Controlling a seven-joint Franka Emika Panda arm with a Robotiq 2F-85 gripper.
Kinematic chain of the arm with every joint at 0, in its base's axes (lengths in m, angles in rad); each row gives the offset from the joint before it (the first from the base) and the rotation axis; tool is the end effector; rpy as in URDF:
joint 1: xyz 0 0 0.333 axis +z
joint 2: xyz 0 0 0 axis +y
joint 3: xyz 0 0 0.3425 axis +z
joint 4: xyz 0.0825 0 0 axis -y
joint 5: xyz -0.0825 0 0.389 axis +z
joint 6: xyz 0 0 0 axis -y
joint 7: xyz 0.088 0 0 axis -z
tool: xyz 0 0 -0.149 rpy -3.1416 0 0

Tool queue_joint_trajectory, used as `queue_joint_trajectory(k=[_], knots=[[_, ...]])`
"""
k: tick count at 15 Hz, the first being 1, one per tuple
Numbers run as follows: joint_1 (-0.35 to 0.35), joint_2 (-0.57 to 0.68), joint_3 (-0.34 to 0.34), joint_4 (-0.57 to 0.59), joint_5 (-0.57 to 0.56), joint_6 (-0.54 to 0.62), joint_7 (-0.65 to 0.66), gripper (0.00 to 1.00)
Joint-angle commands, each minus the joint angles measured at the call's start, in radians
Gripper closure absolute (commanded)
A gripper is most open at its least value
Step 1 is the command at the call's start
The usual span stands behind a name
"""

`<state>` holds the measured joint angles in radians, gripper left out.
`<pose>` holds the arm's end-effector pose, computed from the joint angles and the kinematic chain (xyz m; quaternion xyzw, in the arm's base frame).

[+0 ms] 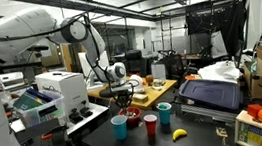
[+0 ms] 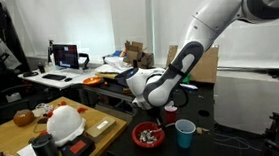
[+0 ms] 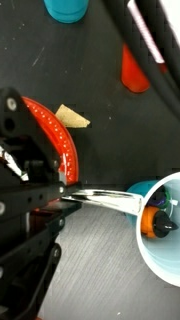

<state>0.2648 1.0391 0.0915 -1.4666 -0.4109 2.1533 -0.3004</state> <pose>0.6404 0.2013 0.0050 0.8799 0.4318 -0.1645 0.1110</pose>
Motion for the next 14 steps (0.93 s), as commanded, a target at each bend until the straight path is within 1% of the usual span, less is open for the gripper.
queue_joint_trajectory(k=[1, 4, 8, 10, 14], knots=[[0.004, -0.012, 0.0, -0.008, 0.014, 0.012, 0.03, 0.97], [0.014, -0.023, -0.01, -0.022, 0.008, 0.047, 0.078, 0.97], [0.038, -0.04, -0.043, -0.051, -0.009, 0.153, 0.184, 0.97], [0.05, -0.05, -0.061, -0.069, -0.02, 0.195, 0.214, 0.97], [0.072, -0.07, -0.099, -0.108, -0.049, 0.249, 0.231, 0.97]])
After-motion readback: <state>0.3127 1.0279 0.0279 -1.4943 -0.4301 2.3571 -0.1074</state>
